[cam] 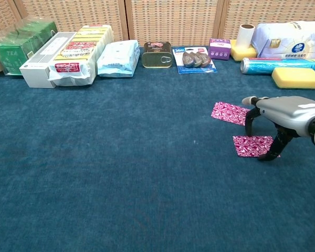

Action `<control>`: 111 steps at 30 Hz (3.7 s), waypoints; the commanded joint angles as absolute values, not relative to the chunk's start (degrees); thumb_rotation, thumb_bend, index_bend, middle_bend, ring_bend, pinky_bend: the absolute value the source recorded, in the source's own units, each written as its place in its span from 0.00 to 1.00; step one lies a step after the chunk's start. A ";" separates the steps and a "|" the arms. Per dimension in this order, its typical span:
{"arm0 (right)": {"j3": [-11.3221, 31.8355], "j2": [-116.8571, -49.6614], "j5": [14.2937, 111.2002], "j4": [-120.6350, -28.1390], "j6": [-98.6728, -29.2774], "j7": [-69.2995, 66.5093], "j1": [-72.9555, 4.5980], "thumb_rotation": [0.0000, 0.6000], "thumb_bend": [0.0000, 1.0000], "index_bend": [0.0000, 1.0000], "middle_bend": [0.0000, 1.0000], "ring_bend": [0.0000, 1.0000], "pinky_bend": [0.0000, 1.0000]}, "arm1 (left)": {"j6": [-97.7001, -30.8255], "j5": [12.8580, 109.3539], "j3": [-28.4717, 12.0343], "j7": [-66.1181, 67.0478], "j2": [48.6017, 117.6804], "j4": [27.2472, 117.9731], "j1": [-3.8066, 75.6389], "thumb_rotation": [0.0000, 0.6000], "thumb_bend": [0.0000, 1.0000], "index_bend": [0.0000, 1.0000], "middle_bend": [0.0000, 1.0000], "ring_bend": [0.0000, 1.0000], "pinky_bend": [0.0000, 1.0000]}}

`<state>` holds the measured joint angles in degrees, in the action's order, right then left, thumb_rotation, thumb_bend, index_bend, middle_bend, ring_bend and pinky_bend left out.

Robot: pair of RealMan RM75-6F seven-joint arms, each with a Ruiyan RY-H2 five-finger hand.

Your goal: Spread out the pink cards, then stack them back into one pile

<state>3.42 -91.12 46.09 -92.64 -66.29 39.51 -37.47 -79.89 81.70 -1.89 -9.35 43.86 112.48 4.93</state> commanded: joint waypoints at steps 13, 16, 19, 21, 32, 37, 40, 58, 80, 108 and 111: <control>4.18 -90.70 44.81 -93.31 -65.21 39.96 -37.06 1.00 0.24 0.41 0.00 0.00 0.03 | -80.08 81.90 -1.79 -9.40 43.86 112.47 4.80 1.00 0.24 0.00 0.00 0.00 0.06; 4.12 -90.31 44.80 -93.79 -65.00 40.03 -36.98 1.00 0.24 0.38 0.00 0.00 0.03 | -80.12 81.83 -1.83 -9.40 43.88 112.45 4.80 1.00 0.24 0.00 0.00 0.00 0.06; 4.22 -90.43 44.76 -93.63 -64.94 40.07 -36.97 1.00 0.24 0.36 0.00 0.00 0.03 | -80.07 81.88 -1.81 -9.23 43.94 112.48 4.84 1.00 0.24 0.00 0.00 0.00 0.06; 4.25 -90.57 44.94 -93.48 -65.01 40.15 -36.97 1.00 0.24 0.36 0.00 0.00 0.03 | -80.09 81.86 -1.81 -9.21 43.95 112.50 4.82 1.00 0.24 0.00 0.00 0.00 0.06; 4.66 -91.08 44.46 -92.62 -64.89 40.61 -37.04 1.00 0.24 0.33 0.00 0.00 0.03 | -80.12 81.86 -1.81 -9.08 43.98 112.54 4.82 1.00 0.24 0.00 0.00 0.00 0.06; 4.77 -91.44 44.49 -92.11 -65.04 40.90 -37.11 1.00 0.24 0.38 0.00 0.00 0.04 | -80.08 81.83 -1.82 -9.15 43.97 112.54 4.83 1.00 0.24 0.00 0.00 0.00 0.06; 4.94 -91.87 44.66 -91.66 -65.41 40.88 -37.04 1.00 0.25 0.41 0.00 0.00 0.04 | -80.12 81.85 -1.82 -9.17 43.97 112.52 4.82 1.00 0.24 0.00 0.00 0.00 0.06; 9.56 -88.76 43.29 -99.25 -67.49 39.70 -37.28 1.00 0.25 0.42 0.00 0.00 0.04 | -80.09 82.08 -1.74 -9.39 43.85 112.60 4.81 1.00 0.24 0.00 0.00 0.00 0.06; 25.64 -102.15 12.48 -86.25 -76.00 53.96 -51.61 1.00 0.26 0.44 0.00 0.00 0.00 | -81.09 84.99 -1.01 -15.14 42.42 110.55 4.04 1.00 0.24 0.00 0.00 0.00 0.06; 26.92 -104.72 9.30 -78.60 -73.88 57.73 -54.34 1.00 0.26 0.42 0.00 0.00 0.00 | -81.51 85.31 -0.95 -17.17 42.31 109.59 4.00 1.00 0.24 0.00 0.00 0.00 0.06; 26.93 -105.09 9.06 -78.02 -73.82 58.41 -54.76 1.00 0.26 0.41 0.00 0.00 0.00 | -81.07 85.07 -1.00 -17.01 42.29 109.69 4.24 1.00 0.24 0.00 0.00 0.00 0.06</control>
